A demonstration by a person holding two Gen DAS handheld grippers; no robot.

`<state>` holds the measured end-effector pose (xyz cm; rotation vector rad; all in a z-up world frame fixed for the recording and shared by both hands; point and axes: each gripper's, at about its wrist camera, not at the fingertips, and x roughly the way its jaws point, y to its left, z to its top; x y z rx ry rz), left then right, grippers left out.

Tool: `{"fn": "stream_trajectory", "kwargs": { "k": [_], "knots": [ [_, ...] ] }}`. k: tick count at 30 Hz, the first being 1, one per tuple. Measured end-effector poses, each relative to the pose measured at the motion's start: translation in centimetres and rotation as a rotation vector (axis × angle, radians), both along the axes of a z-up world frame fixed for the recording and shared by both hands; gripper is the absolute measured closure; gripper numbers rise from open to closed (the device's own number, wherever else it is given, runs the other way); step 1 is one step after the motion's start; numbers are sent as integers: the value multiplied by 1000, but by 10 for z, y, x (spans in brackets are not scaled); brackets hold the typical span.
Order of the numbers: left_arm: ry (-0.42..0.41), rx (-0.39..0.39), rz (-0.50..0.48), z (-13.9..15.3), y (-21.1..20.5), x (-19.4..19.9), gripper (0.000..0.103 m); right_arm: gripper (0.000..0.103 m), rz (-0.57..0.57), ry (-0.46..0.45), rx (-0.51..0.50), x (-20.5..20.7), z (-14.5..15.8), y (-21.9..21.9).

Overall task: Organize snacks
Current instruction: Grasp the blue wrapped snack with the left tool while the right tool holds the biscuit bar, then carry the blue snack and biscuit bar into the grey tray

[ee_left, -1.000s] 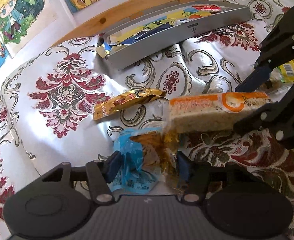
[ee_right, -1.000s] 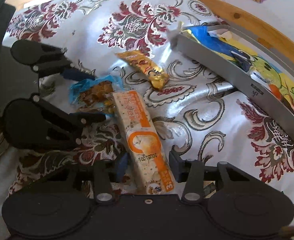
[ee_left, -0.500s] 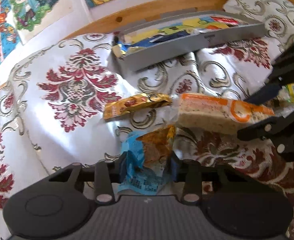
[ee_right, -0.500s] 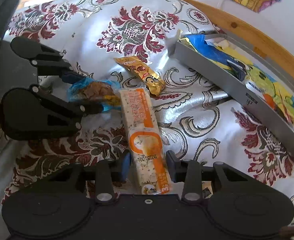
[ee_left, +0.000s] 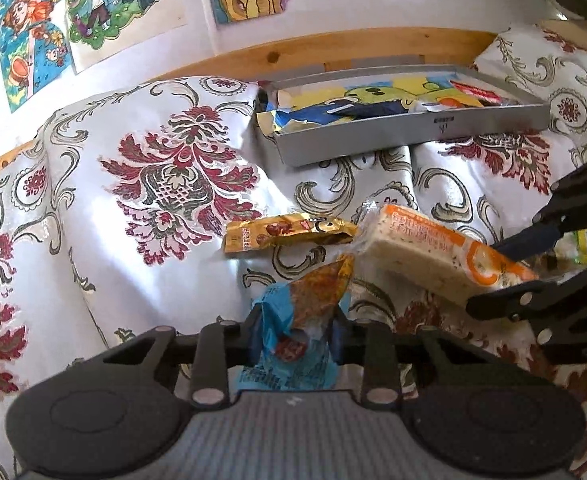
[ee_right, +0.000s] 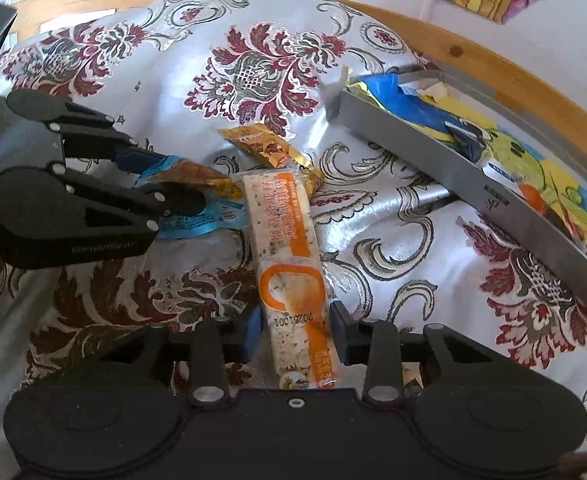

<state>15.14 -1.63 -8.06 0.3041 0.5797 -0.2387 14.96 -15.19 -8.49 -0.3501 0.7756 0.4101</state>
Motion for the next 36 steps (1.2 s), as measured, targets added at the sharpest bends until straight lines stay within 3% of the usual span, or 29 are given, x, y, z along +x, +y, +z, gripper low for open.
{"fn": "stream_trajectory", "kwargs": {
  "k": [26,31,36],
  "knots": [
    [-103,-141,25,35,-4,-27,71,69,-11,-391,-343,-42,35,10],
    [-91,-208,35,47,-12,-21,71,69,-49,-477,-340,-36,46,4],
    [-131,-222,18,69,-43,-2,71,69,-127,-552,-302,-23,62,-19]
  ]
}}
